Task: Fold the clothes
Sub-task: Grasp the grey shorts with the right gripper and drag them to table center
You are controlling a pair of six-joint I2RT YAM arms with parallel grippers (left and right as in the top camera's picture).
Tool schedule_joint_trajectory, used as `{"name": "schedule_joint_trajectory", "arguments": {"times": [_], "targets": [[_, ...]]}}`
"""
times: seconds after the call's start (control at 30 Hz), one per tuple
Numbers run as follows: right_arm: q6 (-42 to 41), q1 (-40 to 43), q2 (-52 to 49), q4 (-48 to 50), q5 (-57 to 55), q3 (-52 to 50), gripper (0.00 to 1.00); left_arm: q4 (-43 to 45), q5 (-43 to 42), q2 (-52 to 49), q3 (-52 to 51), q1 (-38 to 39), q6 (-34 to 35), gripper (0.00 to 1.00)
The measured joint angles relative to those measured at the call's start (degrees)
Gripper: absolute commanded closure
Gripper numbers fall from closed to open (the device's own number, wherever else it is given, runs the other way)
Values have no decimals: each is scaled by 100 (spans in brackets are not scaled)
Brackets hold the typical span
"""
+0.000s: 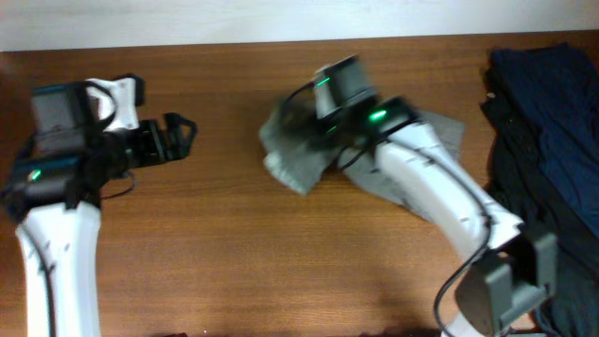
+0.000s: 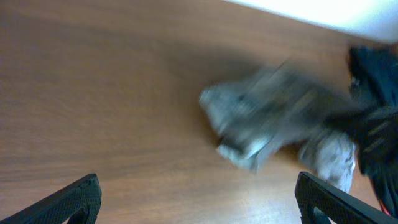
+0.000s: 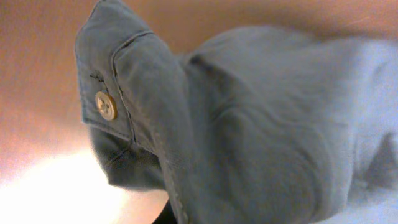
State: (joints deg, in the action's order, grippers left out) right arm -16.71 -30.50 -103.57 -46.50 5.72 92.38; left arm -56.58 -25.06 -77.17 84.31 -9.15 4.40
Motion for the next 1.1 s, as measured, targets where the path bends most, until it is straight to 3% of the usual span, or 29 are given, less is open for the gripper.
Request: {"name": "schedule_joint_trajectory", "arguments": {"times": [0.13,0.23,0.27,0.3,0.33,0.47,0.6,0.73,0.93,1.03,1.1], "targets": [[24,-719,-35,-39,-221,-24,96,-319,15,428,37,-129,-151,1],[17,-852,-33,-103,-317,-24,82,-581,160,485,39,-129,-210,1],[42,-848,-31,-168,-363,-24,85,-651,216,483,39,-129,-223,1],[35,-848,-31,-197,-382,-24,96,-706,269,483,39,-129,-229,1],[35,-835,-31,-243,-417,-24,96,-745,315,481,39,-129,-240,1],[46,-828,-31,-350,-463,-24,96,-890,433,479,39,-129,-295,1],[37,-828,-31,-439,-455,-24,88,-1014,452,479,39,-129,-313,1],[52,-828,-31,-448,-435,-24,96,-1202,452,479,24,-129,-323,11],[90,-826,55,-483,-437,-26,96,-1178,426,393,-704,70,-341,59],[114,-800,354,-501,-444,-35,96,-931,192,223,-1241,267,-321,72],[114,-754,660,-501,-479,-35,96,-595,-50,48,-1655,455,-330,71]]}}
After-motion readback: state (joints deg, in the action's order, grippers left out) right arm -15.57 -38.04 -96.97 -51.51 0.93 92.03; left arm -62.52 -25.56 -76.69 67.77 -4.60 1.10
